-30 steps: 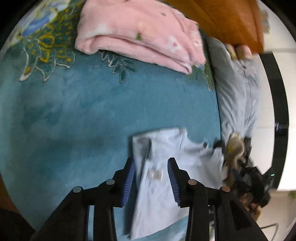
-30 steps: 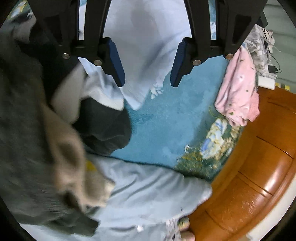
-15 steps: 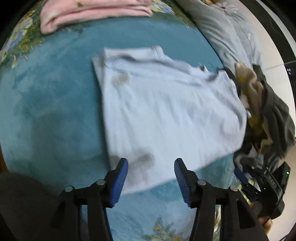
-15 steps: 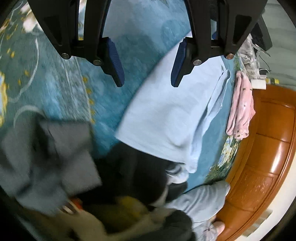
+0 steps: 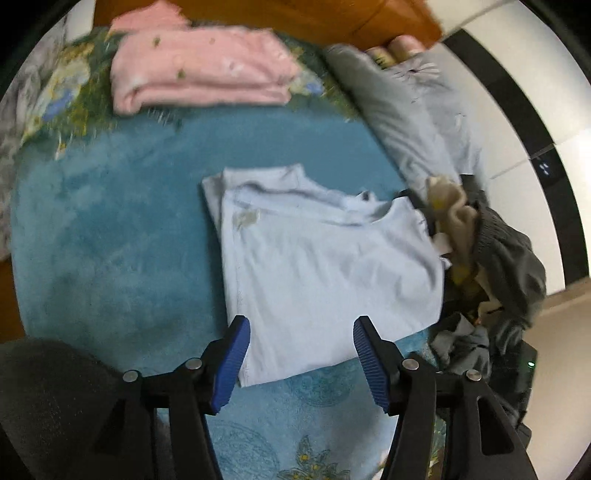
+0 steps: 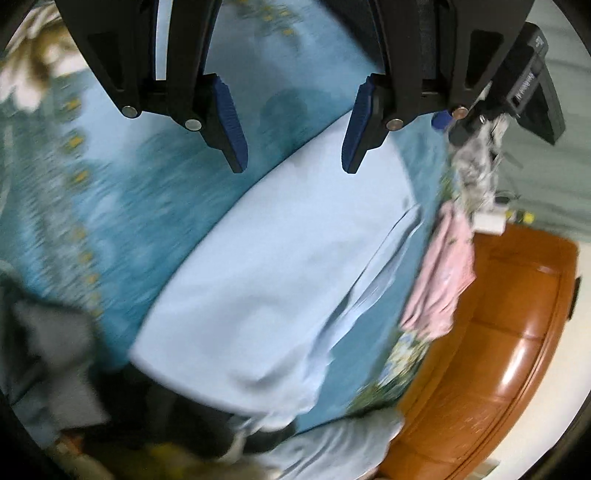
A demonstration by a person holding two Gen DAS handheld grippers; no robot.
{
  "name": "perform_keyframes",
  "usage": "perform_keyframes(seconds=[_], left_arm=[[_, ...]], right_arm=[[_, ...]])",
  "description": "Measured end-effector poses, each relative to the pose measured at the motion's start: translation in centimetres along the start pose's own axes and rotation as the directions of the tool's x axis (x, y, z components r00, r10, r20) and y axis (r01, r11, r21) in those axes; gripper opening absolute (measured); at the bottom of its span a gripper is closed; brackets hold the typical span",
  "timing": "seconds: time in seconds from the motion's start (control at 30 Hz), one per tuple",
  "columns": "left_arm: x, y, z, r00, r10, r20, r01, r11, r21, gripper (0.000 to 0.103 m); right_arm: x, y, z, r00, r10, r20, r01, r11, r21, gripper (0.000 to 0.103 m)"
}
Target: Fold clothes
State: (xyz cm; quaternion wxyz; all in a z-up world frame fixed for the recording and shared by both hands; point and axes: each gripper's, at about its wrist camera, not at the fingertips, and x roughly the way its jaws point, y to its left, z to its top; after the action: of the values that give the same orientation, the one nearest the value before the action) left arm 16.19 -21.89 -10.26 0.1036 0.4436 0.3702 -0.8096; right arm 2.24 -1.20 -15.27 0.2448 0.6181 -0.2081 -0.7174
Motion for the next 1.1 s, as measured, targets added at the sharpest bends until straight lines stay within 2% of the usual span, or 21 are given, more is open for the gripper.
perform_keyframes(seconds=[0.07, 0.17, 0.2, 0.3, 0.37, 0.43, 0.47, 0.53, 0.63, 0.73, 0.83, 0.87, 0.93, 0.97, 1.07, 1.1], left_arm=[[-0.5, -0.8, 0.4, 1.0, 0.004, 0.03, -0.005, 0.999, 0.039, 0.065], [-1.6, -0.7, 1.0, 0.996, 0.059, 0.062, -0.064, 0.996, 0.067, 0.068], [-1.6, -0.5, 1.1, 0.995, 0.075, 0.061, -0.079, 0.995, 0.061, 0.068], [-0.7, 0.8, 0.8, 0.998, 0.064, 0.023, -0.063, 0.997, -0.043, 0.069], [0.3, 1.4, 0.2, 0.999, 0.051, -0.016, -0.052, 0.994, -0.096, 0.069], [2.0, 1.5, -1.0, 0.996, 0.067, -0.056, -0.074, 0.989, -0.131, 0.069], [2.9, 1.6, -1.6, 0.994, 0.077, -0.084, -0.089, 0.983, -0.159, 0.067], [4.7, 2.1, -2.8, 0.989, 0.052, -0.137, -0.083, 0.969, -0.231, 0.067], [5.9, 3.4, -4.1, 0.985, 0.006, -0.171, -0.07, 0.925, -0.373, 0.065], [7.1, 4.8, -5.3, 0.98, -0.044, -0.195, -0.063, 0.859, -0.508, 0.063], [7.4, 6.7, -6.8, 0.986, -0.107, -0.128, -0.006, 0.742, -0.671, 0.062], [7.6, 6.8, -6.9, 0.986, -0.105, -0.127, -0.008, 0.739, -0.674, 0.062], [8.1, 6.0, -6.9, 0.986, -0.08, -0.144, -0.028, 0.778, -0.627, 0.061], [8.2, 5.7, -7.0, 0.988, -0.067, -0.139, -0.033, 0.787, -0.616, 0.061], [8.7, 6.0, -6.7, 0.989, -0.08, -0.124, -0.022, 0.754, -0.656, 0.061], [8.7, 6.1, -6.6, 0.99, -0.082, -0.112, -0.012, 0.753, -0.658, 0.056]], right_arm=[[0.9, 0.7, -1.3, 0.999, 0.032, -0.022, -0.032, 0.999, 0.0, 0.054], [2.4, 1.3, -2.6, 0.996, 0.067, -0.053, -0.067, 0.998, 0.01, 0.054], [3.0, 1.4, -3.0, 0.995, 0.079, -0.066, -0.078, 0.997, 0.015, 0.054], [4.6, 1.9, -4.3, 0.991, 0.093, -0.099, -0.091, 0.996, 0.018, 0.054], [3.9, 1.5, -3.8, 0.993, 0.102, -0.063, -0.1, 0.995, 0.023, 0.054], [3.3, 1.1, -3.2, 0.994, 0.11, -0.026, -0.109, 0.994, 0.029, 0.054], [2.2, 0.0, -2.3, 0.994, 0.105, 0.016, -0.106, 0.993, 0.043, 0.054], [0.1, -2.4, -0.4, 0.991, 0.091, 0.094, -0.099, 0.992, 0.081, 0.054], [-2.5, -7.1, 2.9, 0.982, 0.042, 0.183, -0.073, 0.983, 0.169, 0.054], [-3.5, -9.3, 5.2, 0.976, 0.02, 0.217, -0.059, 0.983, 0.175, 0.054], [-3.3, -10.4, 7.2, 0.976, -0.005, 0.217, -0.028, 0.988, 0.149, 0.054], [-2.9, -10.8, 7.9, 0.977, -0.011, 0.214, -0.023, 0.988, 0.154, 0.054], [-2.1, -11.3, 8.7, 0.979, -0.016, 0.204, -0.019, 0.985, 0.17, 0.054], [-1.7, -11.6, 9.1, 0.98, -0.019, 0.198, -0.017, 0.984, 0.178, 0.054], [-0.7, -11.8, 9.8, 0.982, -0.021, 0.188, -0.015, 0.982, 0.188, 0.054], [-0.4, -11.4, 10.1, 0.982, -0.026, 0.187, -0.009, 0.983, 0.183, 0.054]])
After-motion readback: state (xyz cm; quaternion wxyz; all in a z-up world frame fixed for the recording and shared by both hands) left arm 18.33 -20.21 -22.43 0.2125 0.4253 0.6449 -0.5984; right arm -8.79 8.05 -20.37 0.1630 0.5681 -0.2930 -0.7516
